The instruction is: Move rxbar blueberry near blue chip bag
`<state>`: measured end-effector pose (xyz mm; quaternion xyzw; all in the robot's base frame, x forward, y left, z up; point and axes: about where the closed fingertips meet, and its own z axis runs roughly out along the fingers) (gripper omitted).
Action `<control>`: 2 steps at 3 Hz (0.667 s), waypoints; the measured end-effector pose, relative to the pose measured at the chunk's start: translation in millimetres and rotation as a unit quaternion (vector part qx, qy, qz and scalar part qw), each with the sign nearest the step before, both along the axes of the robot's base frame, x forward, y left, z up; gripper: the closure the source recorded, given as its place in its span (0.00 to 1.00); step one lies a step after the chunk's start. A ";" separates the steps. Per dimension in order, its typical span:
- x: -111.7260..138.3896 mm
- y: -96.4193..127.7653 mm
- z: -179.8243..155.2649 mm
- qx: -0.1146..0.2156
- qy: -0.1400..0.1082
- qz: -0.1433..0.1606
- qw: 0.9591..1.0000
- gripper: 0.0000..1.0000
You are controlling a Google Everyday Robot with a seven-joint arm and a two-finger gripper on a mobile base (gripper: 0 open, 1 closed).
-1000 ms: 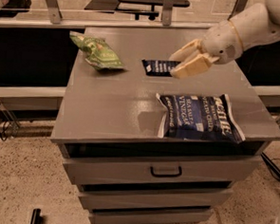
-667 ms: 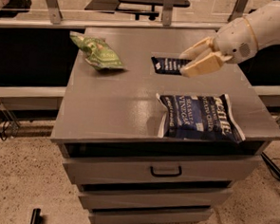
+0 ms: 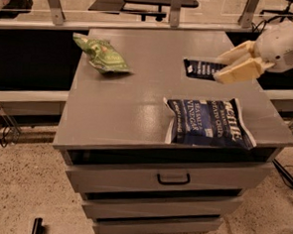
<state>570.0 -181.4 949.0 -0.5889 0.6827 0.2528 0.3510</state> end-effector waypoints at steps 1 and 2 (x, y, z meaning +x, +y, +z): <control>-15.9 -36.2 -1.7 0.003 -0.001 -0.056 0.998 1.00; -31.6 -67.8 -9.1 0.003 0.001 -0.116 0.993 1.00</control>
Offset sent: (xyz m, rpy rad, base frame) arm -0.0567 -0.1162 -0.0212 0.0029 0.0078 -0.4080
